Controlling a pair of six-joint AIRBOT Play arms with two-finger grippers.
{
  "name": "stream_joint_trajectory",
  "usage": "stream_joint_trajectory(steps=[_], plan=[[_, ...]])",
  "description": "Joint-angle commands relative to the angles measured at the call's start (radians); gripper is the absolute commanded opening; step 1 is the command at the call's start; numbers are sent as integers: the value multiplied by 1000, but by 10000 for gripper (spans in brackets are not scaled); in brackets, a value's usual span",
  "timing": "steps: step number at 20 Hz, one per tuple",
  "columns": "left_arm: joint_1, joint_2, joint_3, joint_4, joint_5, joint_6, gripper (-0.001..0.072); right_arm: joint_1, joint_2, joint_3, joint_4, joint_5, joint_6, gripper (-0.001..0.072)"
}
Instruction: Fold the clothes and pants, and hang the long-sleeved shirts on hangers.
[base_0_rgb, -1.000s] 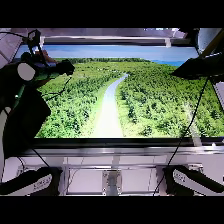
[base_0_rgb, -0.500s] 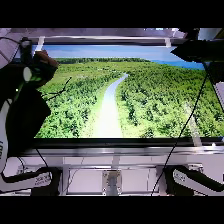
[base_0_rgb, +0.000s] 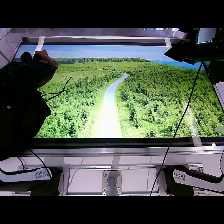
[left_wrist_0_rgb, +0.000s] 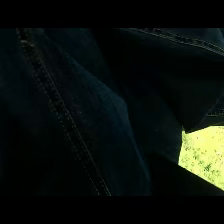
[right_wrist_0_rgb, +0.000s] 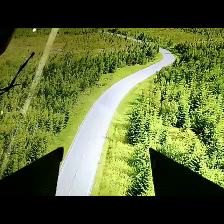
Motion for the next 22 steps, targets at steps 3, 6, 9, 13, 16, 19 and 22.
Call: stream_joint_trajectory(steps=[3,6,9,13,16,19,22], plan=[[37,-93,1,-150,73,22,588,1,-28,1,2,-9,20,623],[33,-144,1,-262,146,38,575,1,-28,1,2,-10,20,622],[30,-146,2,-268,164,74,42,1,-27,2,3,-9,20,622],[23,-28,14,-273,146,189,41,1,-25,31,2,8,21,621],[-56,176,14,-320,145,269,41,-8,-25,138,-23,109,20,621],[-252,386,14,-495,145,439,40,-35,-23,301,-42,303,20,620],[-584,494,14,-571,133,538,40,-71,44,335,-96,396,13,620]])
